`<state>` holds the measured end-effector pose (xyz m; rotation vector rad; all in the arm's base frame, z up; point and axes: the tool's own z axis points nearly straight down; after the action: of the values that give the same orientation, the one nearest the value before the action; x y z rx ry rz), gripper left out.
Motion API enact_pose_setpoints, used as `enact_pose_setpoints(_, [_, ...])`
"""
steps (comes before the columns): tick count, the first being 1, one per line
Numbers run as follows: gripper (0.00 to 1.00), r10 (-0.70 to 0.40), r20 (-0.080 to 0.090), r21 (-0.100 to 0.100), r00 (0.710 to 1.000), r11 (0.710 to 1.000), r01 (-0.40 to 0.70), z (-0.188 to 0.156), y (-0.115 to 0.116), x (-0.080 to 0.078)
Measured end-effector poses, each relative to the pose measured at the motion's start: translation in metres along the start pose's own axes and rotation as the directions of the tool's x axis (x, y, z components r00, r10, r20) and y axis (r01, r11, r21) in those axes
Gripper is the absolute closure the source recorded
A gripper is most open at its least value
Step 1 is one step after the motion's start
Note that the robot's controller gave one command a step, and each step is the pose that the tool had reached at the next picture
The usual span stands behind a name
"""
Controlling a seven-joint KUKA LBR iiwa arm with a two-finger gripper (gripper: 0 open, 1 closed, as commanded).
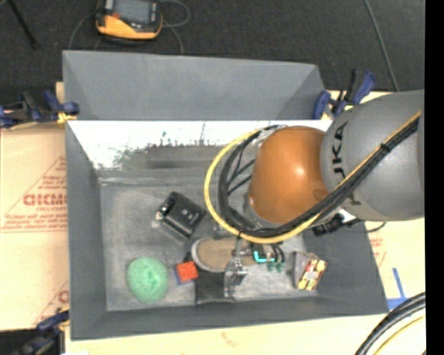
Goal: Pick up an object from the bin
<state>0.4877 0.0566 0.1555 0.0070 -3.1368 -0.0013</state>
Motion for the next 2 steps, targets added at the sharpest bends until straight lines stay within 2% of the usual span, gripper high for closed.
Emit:
enact_pose_setpoints(1, [0.00, 0.002, 0.007, -0.001, 1.000, 1.000, -0.002, -0.003, 0.000, -0.002])
enact_pose_setpoints(2, [0.00, 0.093, 0.013, -0.003, 0.996, 0.996, -0.093, 0.024, -0.010, -0.024])
